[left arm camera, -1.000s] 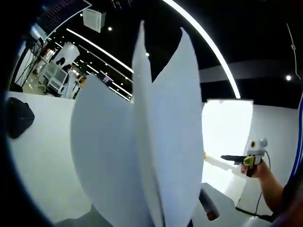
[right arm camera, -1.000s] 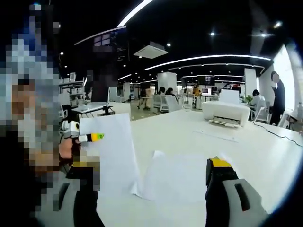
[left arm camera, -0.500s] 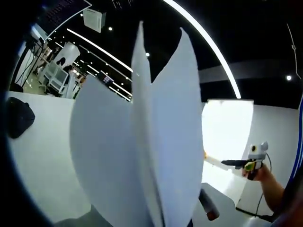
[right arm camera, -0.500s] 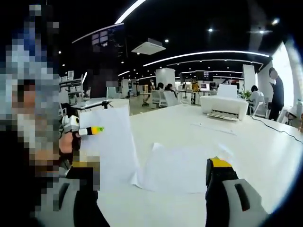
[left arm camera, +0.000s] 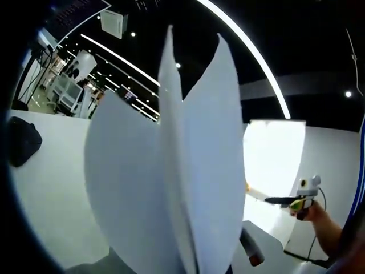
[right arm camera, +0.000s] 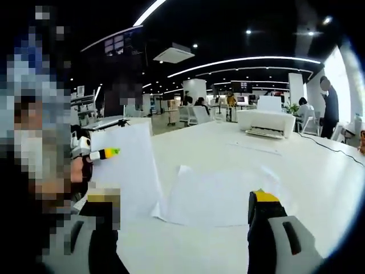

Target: Organize the stack of printing papers by aligning and flattening the scattered papers on the table

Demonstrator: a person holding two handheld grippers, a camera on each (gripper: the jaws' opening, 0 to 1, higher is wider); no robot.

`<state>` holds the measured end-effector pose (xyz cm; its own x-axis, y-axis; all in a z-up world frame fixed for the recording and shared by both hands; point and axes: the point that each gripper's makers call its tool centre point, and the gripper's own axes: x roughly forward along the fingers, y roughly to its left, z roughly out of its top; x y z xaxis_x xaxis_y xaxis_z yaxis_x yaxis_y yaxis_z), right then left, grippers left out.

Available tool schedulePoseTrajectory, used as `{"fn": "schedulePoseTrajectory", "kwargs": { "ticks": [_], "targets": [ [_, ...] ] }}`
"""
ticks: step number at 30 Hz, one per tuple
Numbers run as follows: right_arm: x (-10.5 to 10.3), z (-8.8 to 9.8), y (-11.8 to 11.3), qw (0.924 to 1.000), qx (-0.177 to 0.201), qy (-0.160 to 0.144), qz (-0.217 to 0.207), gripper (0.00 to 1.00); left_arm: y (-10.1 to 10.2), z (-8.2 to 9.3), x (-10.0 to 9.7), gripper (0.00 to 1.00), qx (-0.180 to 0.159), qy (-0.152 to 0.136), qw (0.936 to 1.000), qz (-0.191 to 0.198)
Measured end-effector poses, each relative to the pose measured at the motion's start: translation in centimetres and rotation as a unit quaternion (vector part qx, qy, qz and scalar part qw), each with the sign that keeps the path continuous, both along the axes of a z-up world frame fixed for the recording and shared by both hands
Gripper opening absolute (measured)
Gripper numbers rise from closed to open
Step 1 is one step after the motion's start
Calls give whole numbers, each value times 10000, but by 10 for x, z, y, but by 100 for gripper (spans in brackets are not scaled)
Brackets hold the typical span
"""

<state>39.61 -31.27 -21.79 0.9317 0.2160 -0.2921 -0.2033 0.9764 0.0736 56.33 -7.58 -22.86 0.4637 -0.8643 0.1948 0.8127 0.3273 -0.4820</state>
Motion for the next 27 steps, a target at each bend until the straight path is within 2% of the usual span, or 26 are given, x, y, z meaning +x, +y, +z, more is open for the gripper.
{"fn": "schedulePoseTrajectory", "kwargs": {
  "ticks": [8,15,27],
  "targets": [
    [3,-9,-6,9999,-27,82,-118,90,0,0,-1,6,3,16,10000,0],
    [6,-10,-10,9998,4,68,-180,90,0,0,-2,6,0,22,10000,1],
    [19,-22,-28,9987,-49,132,-482,90,0,-1,0,7,46,-40,10000,7]
  ]
}}
